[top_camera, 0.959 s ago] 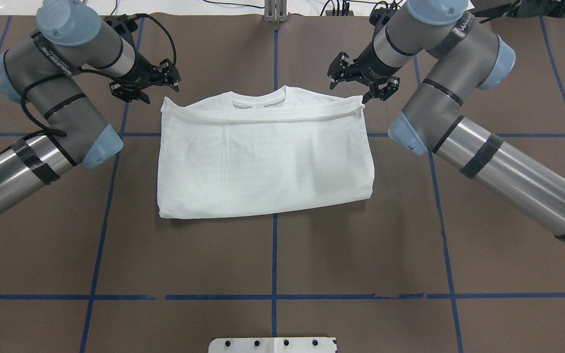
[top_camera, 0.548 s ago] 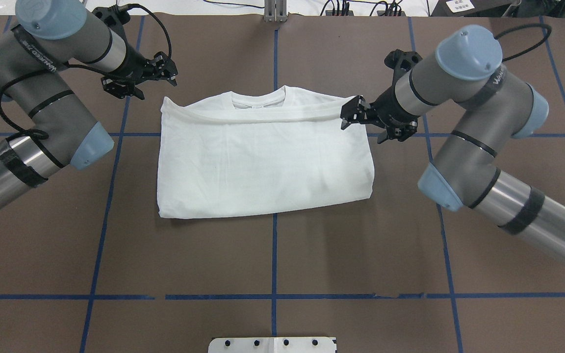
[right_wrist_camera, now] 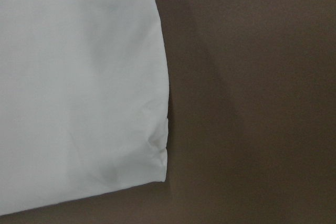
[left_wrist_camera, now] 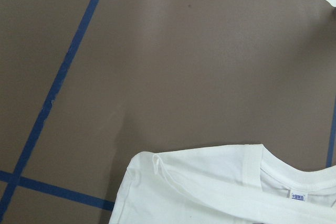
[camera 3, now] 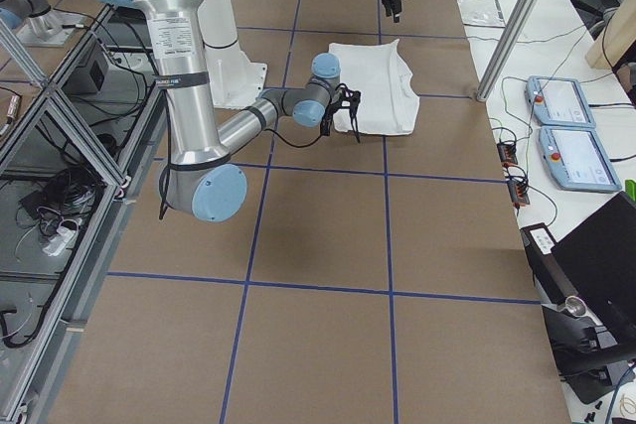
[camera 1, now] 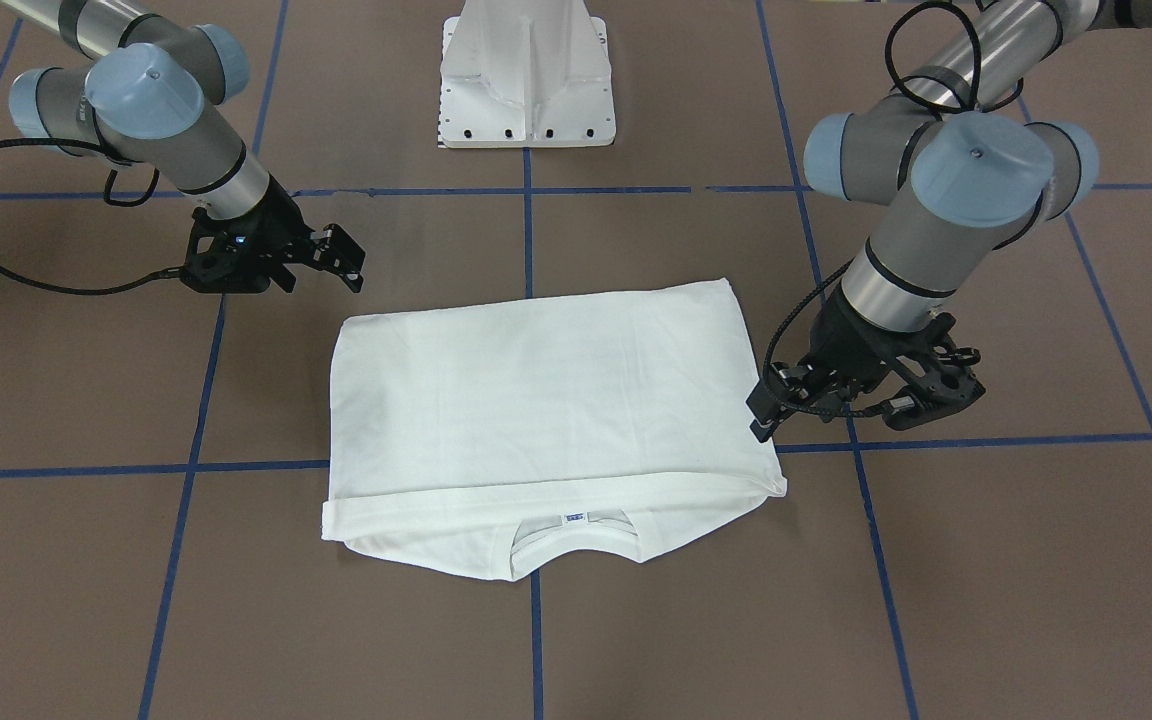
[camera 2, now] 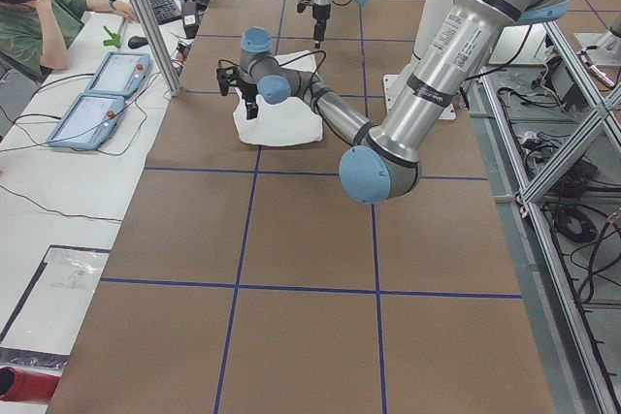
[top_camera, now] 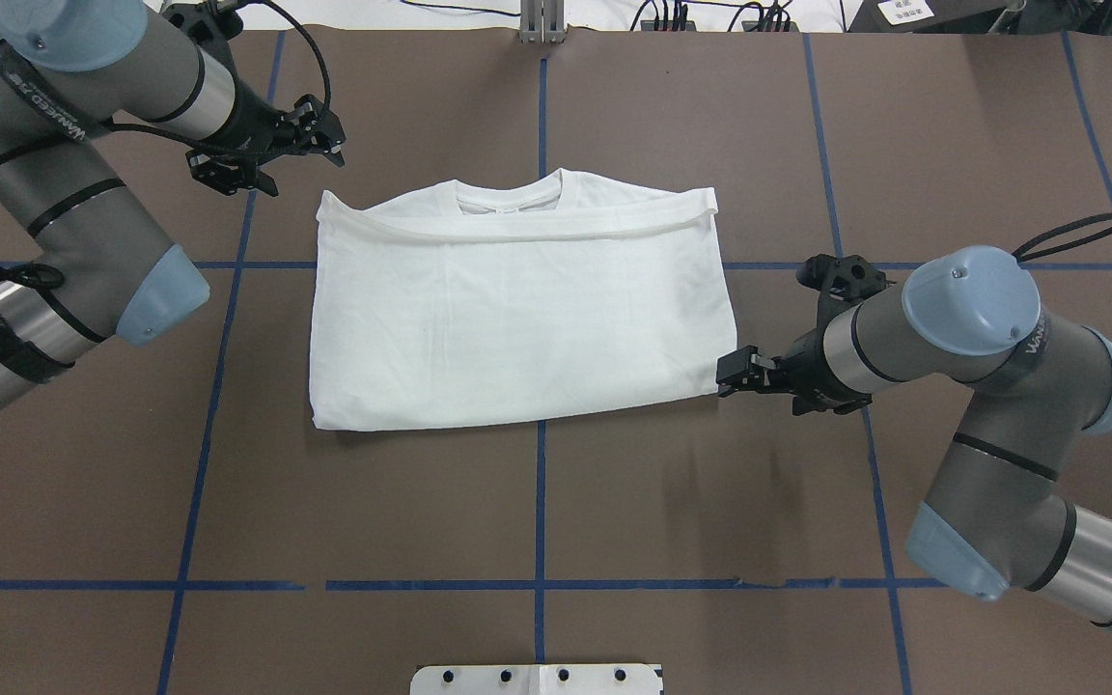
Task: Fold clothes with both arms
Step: 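Move the right gripper to the folded shirt's side edge and grasp it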
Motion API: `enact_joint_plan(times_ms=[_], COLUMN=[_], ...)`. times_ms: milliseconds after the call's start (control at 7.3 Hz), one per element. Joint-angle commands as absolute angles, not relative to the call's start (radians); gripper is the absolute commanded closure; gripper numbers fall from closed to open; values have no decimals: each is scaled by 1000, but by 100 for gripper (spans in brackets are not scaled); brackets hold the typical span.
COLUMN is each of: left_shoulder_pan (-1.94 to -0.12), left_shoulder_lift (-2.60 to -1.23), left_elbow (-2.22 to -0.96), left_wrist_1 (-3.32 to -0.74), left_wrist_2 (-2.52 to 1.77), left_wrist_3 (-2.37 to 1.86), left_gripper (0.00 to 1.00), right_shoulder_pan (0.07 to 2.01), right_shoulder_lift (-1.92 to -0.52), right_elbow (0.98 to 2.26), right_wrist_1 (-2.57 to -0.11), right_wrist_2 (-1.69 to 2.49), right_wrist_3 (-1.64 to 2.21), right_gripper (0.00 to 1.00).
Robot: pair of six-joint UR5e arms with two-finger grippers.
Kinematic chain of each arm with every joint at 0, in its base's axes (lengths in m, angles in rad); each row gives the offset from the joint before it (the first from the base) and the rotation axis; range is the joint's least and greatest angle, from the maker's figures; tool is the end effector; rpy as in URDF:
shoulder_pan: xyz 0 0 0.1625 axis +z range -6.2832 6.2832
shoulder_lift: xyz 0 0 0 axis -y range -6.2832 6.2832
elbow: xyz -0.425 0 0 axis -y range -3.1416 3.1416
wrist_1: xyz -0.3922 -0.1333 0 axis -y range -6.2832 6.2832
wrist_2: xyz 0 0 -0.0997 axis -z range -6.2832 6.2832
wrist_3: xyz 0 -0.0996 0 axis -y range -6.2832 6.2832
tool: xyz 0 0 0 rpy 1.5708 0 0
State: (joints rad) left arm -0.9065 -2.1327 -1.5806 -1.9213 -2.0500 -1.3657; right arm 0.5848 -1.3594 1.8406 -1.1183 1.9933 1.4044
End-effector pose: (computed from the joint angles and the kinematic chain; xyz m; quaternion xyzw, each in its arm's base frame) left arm 0.3547 -0.5947 0.2839 0.0475 0.4793 -0.1997 0.8533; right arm -0.4235 -0.3913 0.3704 -0.0128 -0.4781 0.0890 0.8737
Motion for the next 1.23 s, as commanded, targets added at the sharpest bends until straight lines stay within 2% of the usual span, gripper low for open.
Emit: enact_joint_plan(times_ms=[0, 137, 685, 822, 959, 1096], left_shoulder_pan=[-905, -905, -905, -905, -905, -904], left_shoulder_lift=[-2126, -2126, -2126, -2126, -2126, -2126], left_elbow=[-1585, -1582, -1585, -1585, -1585, -1585], left_wrist_1=[-1919, -1919, -1919, -1921, -1919, -1921], left_wrist_2=[-2048, -2048, -2048, -2048, -2048, -2048], left_wrist_3=[-1367, -1365, -1365, -1365, -1365, -1365], left_gripper=[12, 12, 13, 13, 13, 13], right_shoulder_pan=[564, 565, 584, 584, 584, 584], right_shoulder_lift=[-1240, -1192, -1207, -1219, -1223, -1226], right_elbow=[1743, 1691, 1686, 1696, 1707, 1730], right_wrist_1=[-1118, -1118, -1118, -1120, -1121, -1156], right_wrist_2=[1925, 1896, 1891, 1897, 1896, 1896], right_wrist_3=[1404, 1404, 1396, 1396, 1402, 1402], right_gripper=[1, 2, 22, 53, 98, 100])
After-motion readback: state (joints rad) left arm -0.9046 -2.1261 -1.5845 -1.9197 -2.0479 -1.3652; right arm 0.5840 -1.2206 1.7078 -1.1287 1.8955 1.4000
